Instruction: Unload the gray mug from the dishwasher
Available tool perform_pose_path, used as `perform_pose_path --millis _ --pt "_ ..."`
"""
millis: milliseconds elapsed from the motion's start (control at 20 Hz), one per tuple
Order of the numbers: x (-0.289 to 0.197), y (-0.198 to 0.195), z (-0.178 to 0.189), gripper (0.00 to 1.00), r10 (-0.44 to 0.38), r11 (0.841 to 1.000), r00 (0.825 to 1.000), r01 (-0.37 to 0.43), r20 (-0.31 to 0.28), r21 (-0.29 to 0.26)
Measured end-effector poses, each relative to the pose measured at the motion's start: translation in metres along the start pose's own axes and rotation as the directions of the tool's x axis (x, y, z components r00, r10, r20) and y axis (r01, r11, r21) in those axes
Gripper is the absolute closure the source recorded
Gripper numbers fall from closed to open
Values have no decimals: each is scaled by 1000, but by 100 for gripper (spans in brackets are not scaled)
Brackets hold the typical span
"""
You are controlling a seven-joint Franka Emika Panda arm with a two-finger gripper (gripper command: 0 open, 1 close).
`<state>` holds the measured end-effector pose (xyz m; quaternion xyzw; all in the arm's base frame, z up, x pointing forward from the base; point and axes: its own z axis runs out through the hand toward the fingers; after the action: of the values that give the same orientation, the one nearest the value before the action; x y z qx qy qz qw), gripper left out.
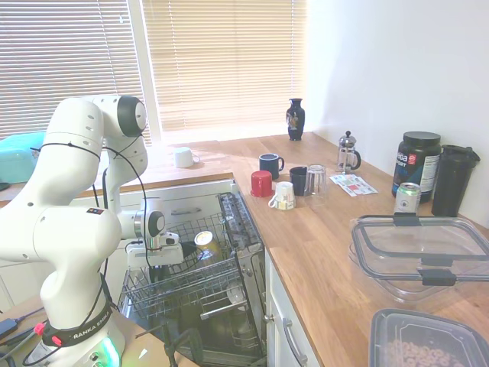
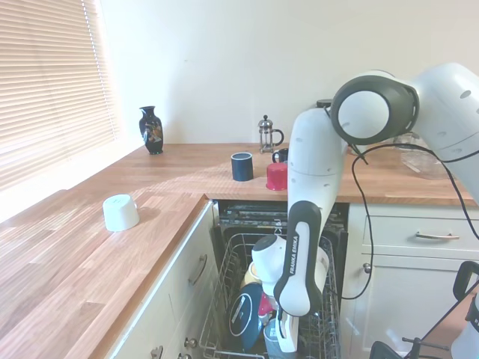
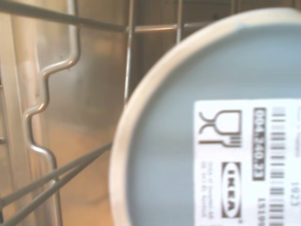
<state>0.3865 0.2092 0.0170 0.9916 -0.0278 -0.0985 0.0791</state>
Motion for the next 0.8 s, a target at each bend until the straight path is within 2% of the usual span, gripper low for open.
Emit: perform_pose_path --millis 350,600,800 --pt "13 22 -35 100 52 999 998 -51 -46 17" --pt "12 44 -77 100 94 995 992 -90 -82 45" --pt "27 73 -112 100 158 985 979 -148 -127 91"
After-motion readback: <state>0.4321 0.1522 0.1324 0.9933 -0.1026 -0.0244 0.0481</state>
